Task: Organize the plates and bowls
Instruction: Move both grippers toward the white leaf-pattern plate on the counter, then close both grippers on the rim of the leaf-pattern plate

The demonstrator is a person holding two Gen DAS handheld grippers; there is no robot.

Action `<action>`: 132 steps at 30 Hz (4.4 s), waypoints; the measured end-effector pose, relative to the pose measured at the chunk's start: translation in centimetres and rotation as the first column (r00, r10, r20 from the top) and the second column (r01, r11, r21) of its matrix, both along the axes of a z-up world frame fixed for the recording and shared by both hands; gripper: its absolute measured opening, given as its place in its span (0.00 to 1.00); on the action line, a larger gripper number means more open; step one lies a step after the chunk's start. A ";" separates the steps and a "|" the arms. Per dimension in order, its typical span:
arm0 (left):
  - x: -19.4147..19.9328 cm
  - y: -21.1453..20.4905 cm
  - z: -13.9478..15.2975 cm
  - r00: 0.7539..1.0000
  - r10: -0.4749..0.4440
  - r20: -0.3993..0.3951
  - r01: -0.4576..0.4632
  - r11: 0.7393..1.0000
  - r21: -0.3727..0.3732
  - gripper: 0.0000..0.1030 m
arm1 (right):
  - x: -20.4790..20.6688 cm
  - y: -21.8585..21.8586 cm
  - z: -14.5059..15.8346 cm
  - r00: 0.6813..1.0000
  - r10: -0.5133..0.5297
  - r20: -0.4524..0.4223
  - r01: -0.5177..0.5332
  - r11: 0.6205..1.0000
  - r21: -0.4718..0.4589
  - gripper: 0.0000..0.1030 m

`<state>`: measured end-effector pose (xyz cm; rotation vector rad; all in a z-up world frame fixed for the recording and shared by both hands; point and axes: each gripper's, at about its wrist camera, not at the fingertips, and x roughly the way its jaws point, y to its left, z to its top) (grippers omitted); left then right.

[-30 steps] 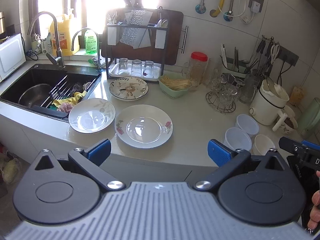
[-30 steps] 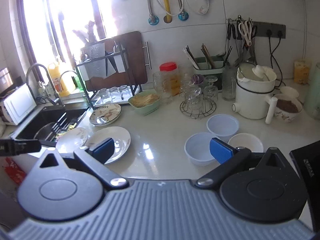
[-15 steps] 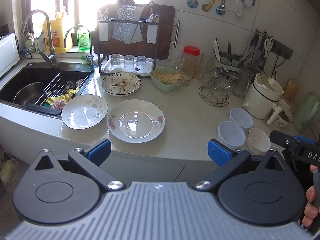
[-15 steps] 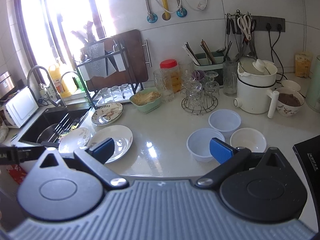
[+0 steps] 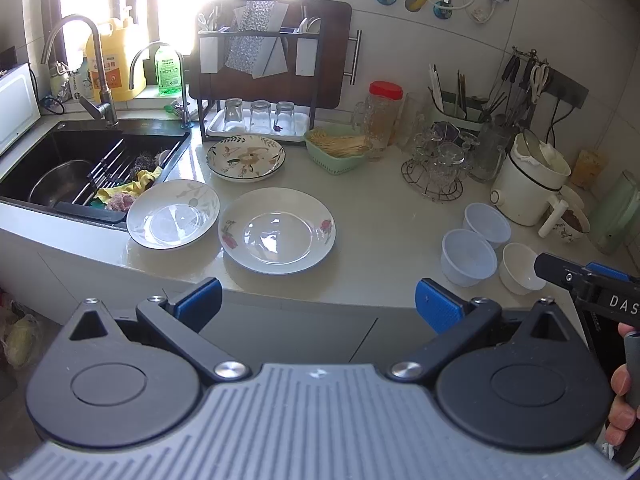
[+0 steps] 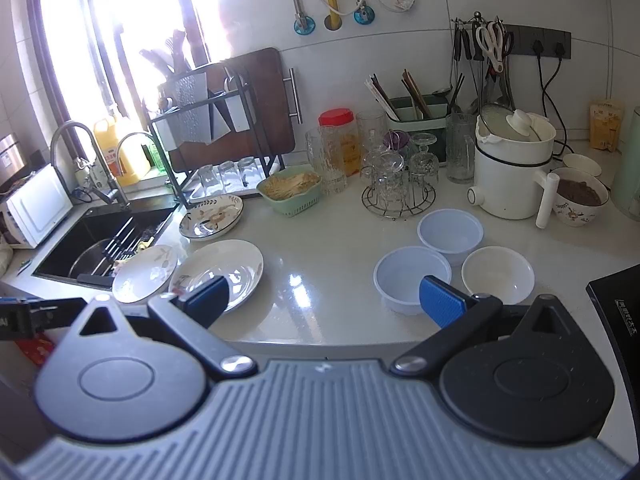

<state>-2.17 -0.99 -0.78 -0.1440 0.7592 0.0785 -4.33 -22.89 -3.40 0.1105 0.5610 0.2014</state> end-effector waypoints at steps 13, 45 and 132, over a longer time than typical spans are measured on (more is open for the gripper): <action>-0.5 -0.3 -0.1 1.000 -0.005 -0.001 0.005 1.000 0.021 1.00 | 0.2 0.0 -0.2 1.000 -0.001 -0.012 0.001 1.000 0.000 1.00; 0.6 0.8 -1.6 0.995 0.094 -0.033 -0.094 0.996 -0.009 1.00 | 1.8 0.1 -1.1 0.999 0.027 -0.019 -0.027 0.999 0.022 1.00; 34.1 44.1 -25.2 0.875 -0.426 -0.228 0.359 0.889 -0.284 0.30 | 21.8 34.3 -18.8 0.829 -0.092 -0.552 0.325 0.883 0.339 0.24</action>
